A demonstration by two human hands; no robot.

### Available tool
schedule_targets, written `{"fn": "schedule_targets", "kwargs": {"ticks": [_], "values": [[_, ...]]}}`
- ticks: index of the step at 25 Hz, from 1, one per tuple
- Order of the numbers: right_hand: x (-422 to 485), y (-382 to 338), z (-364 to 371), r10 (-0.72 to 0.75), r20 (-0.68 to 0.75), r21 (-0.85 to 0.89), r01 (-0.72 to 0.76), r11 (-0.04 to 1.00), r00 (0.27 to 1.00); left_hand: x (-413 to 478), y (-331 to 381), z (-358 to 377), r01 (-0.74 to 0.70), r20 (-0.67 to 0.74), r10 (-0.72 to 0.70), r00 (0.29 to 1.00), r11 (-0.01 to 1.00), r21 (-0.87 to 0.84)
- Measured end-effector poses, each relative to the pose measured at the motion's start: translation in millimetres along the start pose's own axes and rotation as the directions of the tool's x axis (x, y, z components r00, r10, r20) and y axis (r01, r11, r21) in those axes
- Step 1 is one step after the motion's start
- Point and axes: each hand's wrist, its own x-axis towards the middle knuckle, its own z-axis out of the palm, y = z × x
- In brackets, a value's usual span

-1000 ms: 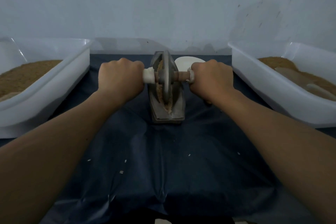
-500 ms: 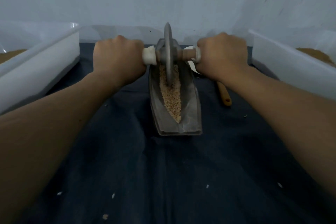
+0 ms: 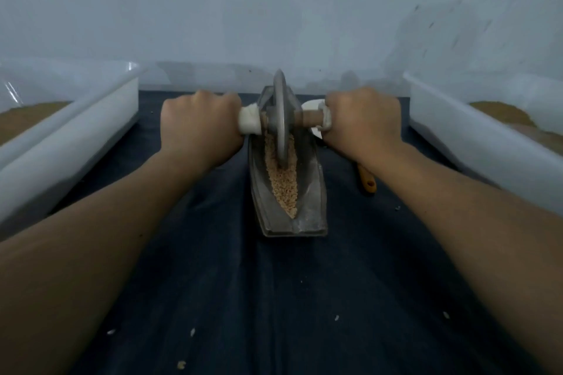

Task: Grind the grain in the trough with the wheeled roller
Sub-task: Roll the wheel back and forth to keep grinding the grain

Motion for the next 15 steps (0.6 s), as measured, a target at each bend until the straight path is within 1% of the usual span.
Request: {"fn": "schedule_targets", "kwargs": {"ticks": [3, 7, 9, 11, 13, 15], "values": [[-17.0, -1.8, -12.6, 0.006, 0.017, -0.031, -0.006, 0.999, 1.000, -12.4, 2.0, -17.6, -0.012, 0.023, 0.011, 1.000, 1.000, 0.019], [-44.6, -4.2, -38.3, 0.000, 0.035, -0.020, 0.000, 1.000, 0.999, -31.7, 3.1, -48.4, -0.044, 0.056, 0.042, 0.998, 0.999, 0.030], [-61.4, -3.7, -49.6, -0.007, 0.003, -0.015, 0.007, 1.000, 1.000, -40.8, 0.2, -63.0, -0.075, 0.041, 0.073, 0.996, 0.997, 0.035], [-71.4, -0.3, -56.2, -0.002, -0.033, -0.003, 0.002, 1.000, 0.999, -44.8, -3.6, -71.3, -0.125, -0.007, 0.125, 0.992, 0.992, 0.027], [-73.7, 4.8, -50.0, -0.008, 0.006, -0.001, 0.008, 1.000, 1.000, -39.4, -6.1, -68.4, -0.171, -0.023, 0.172, 0.985, 0.984, 0.041], [-63.8, 8.3, -34.3, 0.016, 0.091, 0.033, -0.019, 0.999, 0.996, -24.0, -4.7, -57.1, -0.179, 0.011, 0.179, 0.984, 0.980, 0.090]]}}
